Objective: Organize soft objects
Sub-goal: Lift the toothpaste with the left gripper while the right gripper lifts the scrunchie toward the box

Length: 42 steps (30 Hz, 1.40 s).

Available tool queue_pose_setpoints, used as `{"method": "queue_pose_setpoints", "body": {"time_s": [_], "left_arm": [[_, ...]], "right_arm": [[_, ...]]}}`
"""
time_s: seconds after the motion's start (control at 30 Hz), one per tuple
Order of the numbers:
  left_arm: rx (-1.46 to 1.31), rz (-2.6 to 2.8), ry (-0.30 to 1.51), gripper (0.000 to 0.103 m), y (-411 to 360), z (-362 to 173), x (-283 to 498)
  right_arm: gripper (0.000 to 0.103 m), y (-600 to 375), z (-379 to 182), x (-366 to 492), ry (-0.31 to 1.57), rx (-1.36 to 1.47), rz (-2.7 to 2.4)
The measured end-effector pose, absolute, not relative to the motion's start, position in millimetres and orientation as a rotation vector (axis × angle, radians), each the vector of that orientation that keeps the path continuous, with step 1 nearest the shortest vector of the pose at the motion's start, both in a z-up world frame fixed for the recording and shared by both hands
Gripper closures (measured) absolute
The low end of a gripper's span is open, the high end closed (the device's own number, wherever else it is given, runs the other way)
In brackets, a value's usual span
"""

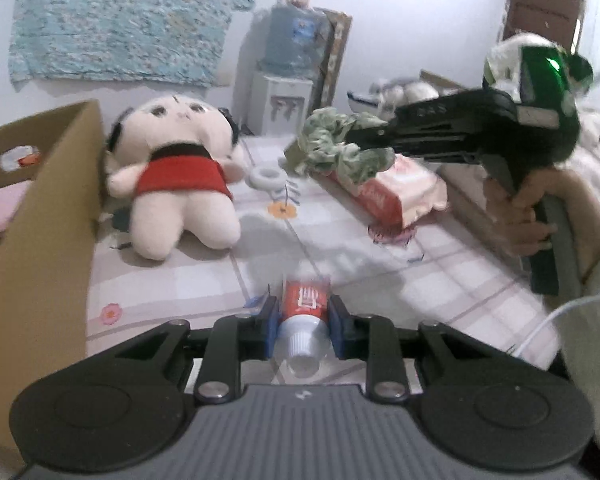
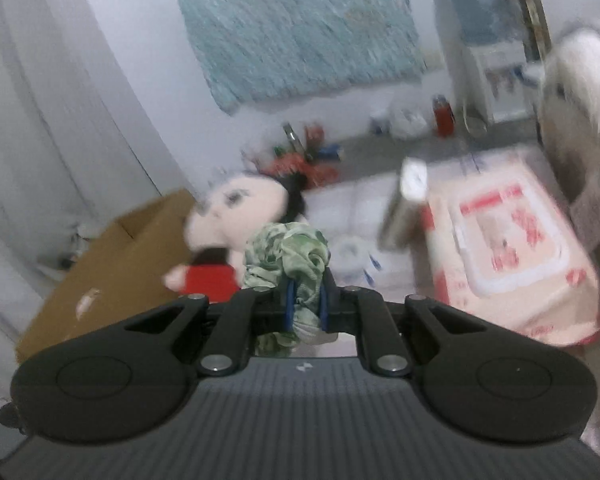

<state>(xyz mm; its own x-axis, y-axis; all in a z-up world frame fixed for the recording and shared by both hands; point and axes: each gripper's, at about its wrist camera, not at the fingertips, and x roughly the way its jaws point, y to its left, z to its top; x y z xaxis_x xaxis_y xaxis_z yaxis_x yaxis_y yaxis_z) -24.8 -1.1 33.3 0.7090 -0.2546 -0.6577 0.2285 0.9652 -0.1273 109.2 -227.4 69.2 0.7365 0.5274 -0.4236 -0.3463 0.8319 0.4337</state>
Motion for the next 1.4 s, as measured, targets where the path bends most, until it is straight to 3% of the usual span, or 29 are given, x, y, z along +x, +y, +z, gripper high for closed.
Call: {"method": "queue_pose_setpoints", "body": {"time_s": [0.17,0.23,0.37,0.57,0.83,0.87,0.97,1.07,1.23,1.27,1.3,1.4], "left_arm": [[-0.063,-0.223,0.658,0.077,15.3,80.7,-50.6],[-0.083,-0.213,0.639,0.088,24.8,99.7,-58.8],[-0.083,-0.226,0.674,0.087,36.1,115.3,-56.2],[-0.053,-0.188,0.76,0.087,44.1,76.5,-31.0],[-0.133,-0.191,0.862,0.087,48.2,21.3,27.1],[-0.132,-0.187,0.869,0.083,46.8,13.3,33.4],[-0.1,-0.15,0.876,0.052,42.8,-2.4,42.0],[-0.058,-0.12,0.88,0.05,41.8,-3.1,30.9],[-0.02,-0.129,0.894,0.037,40.0,9.5,-20.6],[-0.012,-0.129,0.912,0.041,36.8,7.7,-26.9],[-0.013,-0.123,0.932,0.069,34.8,3.6,-31.2],[-0.029,-0.074,0.917,0.076,30.0,-5.2,-38.9]], "right_arm": [[0.093,-215.8,106.1,86.4,0.488,0.372,0.61],[0.093,-202.5,120.8,77.4,0.457,0.348,0.658],[0.093,-176.6,144.0,65.1,0.435,0.33,0.747],[0.093,-154.4,143.0,60.4,0.451,0.294,0.741],[0.092,-153.4,100.0,89.0,0.553,0.335,0.7],[0.092,-157.2,91.0,92.1,0.573,0.343,0.693],[0.092,-162.4,72.5,101.2,0.626,0.358,0.668],[0.092,-165.2,57.2,105.5,0.668,0.382,0.663],[0.092,-165.3,45.1,106.0,0.698,0.392,0.635],[0.092,-167.7,44.5,105.3,0.705,0.402,0.638],[0.092,-167.6,44.9,104.1,0.707,0.405,0.646],[0.092,-163.9,52.6,100.6,0.683,0.383,0.664]]}}
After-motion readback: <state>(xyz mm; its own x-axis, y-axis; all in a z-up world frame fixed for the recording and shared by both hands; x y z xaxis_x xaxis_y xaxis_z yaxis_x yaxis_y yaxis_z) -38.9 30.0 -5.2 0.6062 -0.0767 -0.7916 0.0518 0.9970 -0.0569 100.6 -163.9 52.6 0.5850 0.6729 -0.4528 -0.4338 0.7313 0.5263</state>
